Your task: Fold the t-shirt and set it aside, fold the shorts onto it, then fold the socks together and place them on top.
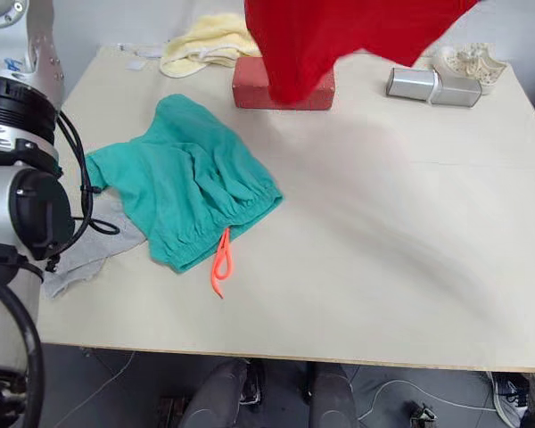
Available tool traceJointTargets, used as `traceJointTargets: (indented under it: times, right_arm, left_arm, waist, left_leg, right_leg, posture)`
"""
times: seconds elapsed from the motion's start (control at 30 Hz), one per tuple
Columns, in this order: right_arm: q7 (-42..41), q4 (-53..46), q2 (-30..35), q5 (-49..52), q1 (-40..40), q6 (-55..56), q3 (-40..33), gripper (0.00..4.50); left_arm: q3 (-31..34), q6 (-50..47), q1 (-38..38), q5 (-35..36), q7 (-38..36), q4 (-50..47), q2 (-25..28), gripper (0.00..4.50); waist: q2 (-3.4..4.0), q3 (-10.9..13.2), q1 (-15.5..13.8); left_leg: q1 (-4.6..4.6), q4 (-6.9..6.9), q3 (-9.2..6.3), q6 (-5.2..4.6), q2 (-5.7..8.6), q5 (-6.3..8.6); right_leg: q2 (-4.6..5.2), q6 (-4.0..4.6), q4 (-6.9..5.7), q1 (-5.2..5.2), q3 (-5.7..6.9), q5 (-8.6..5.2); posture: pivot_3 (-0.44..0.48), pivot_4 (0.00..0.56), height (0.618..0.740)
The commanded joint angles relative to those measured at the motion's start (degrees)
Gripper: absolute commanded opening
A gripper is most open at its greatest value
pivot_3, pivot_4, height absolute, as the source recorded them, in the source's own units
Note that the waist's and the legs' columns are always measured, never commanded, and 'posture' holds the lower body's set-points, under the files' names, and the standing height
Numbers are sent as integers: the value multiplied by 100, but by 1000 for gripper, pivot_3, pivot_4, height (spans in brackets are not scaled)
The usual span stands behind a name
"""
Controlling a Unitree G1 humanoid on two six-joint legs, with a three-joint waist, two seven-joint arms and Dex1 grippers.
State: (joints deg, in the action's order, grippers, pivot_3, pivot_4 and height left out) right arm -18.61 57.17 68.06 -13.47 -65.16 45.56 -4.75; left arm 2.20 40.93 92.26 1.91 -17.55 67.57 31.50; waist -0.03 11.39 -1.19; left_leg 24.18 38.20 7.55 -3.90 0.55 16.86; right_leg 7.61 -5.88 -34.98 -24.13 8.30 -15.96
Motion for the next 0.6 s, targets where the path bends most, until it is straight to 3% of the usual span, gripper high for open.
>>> traceJointTargets:
  times: [0.03,0.2,0.4,0.5,0.6]
  right_arm:
    - [-82,458,479,319,908,16,-386,0]
    - [-411,512,611,554,2440,302,-450,0]
    - [-981,658,546,1036,4459,807,-715,0]
    - [-1644,553,414,1516,5189,921,-828,0]
    - [-2083,373,262,1835,5722,973,-904,0]
  left_arm:
    - [196,334,-853,281,-840,-362,51,7]
    - [-1,133,-2577,595,-2067,-1768,-156,7]
    - [-543,-932,-5412,865,-3077,-5011,182,7]
    - [-658,-1742,-6278,1175,-3449,-6150,465,7]
    - [-762,-2342,-6645,1486,-3874,-6675,686,7]
  waist:
    - [0,0,-17]
    - [1,0,31]
    - [2,-1,142]
    - [7,0,164]
    - [7,0,182]
  left_leg:
    - [-6,3,-3,-18,8,-12]
    - [-33,-1,-22,-72,19,-50]
    - [-55,-28,0,-69,19,-44]
    - [-83,-33,23,-60,5,-41]
    - [-118,-14,21,-46,-15,-33]
  right_leg:
    - [5,-14,11,18,-2,17]
    - [7,-42,106,69,-43,131]
    - [10,-49,119,69,-73,140]
    - [4,-37,110,76,-87,133]
    - [8,-24,115,114,-121,135]
  posture:
    - [0,150,740]
    - [0,150,740]
    - [0,150,740]
    - [0,150,740]
    - [0,150,740]
